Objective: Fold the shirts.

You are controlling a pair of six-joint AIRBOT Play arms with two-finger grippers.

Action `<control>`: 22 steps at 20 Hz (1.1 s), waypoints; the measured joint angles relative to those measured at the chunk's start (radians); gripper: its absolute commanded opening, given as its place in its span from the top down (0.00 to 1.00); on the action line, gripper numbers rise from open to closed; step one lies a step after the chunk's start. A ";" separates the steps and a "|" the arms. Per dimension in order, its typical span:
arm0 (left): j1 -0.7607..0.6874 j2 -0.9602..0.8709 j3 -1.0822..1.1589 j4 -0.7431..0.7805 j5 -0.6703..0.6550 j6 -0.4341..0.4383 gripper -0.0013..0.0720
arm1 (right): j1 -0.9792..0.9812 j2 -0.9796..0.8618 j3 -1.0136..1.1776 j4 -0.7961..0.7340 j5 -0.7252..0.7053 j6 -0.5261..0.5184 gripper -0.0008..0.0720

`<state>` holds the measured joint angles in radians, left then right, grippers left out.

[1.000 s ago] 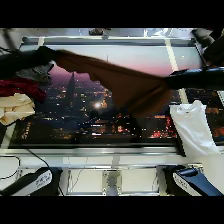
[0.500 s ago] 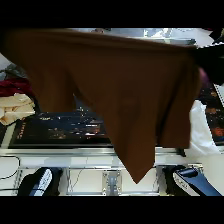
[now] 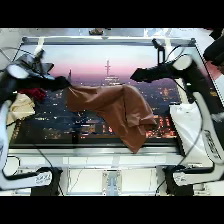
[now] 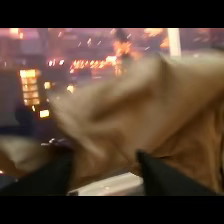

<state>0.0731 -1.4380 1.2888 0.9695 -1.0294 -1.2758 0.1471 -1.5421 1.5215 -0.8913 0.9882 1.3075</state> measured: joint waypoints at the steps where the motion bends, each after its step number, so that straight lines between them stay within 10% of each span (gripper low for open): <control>1: 0.010 -0.040 0.006 -0.032 0.024 0.000 0.24 | -0.004 -0.031 0.012 0.016 -0.039 -0.007 0.37; 11: 0.332 -0.052 0.109 -0.183 0.129 0.100 0.34 | -0.272 0.246 0.094 -0.324 0.324 0.031 0.38; 18: 0.195 -0.254 0.144 -0.114 0.082 0.110 0.34 | -0.338 0.763 -0.741 -0.163 0.234 0.256 0.38; 22: 0.099 -0.373 0.257 0.002 0.058 0.067 0.34 | -0.285 0.896 -1.115 0.048 0.179 0.358 0.55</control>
<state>0.1722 -1.8107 1.5463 0.9710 -0.9714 -1.2091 -0.1383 -0.6464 0.4065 -0.8433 1.1671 1.6657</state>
